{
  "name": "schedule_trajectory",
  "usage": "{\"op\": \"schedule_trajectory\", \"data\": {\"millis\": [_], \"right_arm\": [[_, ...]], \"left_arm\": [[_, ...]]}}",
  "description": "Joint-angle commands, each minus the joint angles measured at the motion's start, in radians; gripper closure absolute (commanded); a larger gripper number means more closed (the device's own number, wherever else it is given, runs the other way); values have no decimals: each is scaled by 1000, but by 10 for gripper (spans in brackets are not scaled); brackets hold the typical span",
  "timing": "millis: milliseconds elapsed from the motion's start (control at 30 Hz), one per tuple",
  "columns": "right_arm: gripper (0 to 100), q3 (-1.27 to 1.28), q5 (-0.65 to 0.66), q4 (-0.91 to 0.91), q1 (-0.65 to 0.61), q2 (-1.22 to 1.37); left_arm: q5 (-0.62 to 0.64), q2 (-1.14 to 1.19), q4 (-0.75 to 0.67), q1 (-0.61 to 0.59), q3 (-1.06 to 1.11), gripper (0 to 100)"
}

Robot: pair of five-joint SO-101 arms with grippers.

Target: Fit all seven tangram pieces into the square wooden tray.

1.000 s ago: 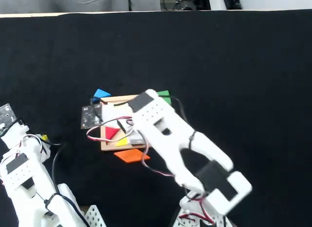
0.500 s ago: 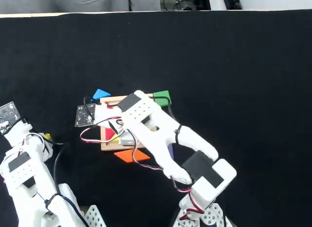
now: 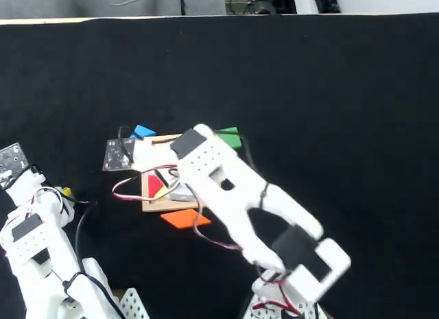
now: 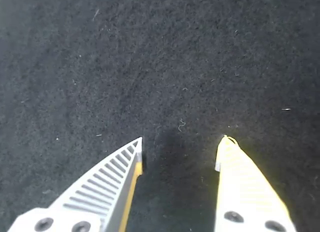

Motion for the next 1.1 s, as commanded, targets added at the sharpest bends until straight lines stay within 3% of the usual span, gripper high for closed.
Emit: {"op": "schedule_trajectory", "data": {"millis": [0, 233, 500, 767, 1067], "right_arm": [[684, 35, -23, -17, 46, -122], [978, 225, -81, -261, 222, -107], [976, 291, -44, -288, 193, -45], [979, 283, -46, -288, 84, 5], [978, 311, -153, -166, 135, -292]], "left_arm": [[-5, -17, -17, 4, -4, 758], [-5, -17, -17, 4, -4, 758], [-5, -17, -17, 4, -4, 758], [-5, -17, -17, 4, -4, 758], [-5, -17, -17, 4, -4, 758]]}}
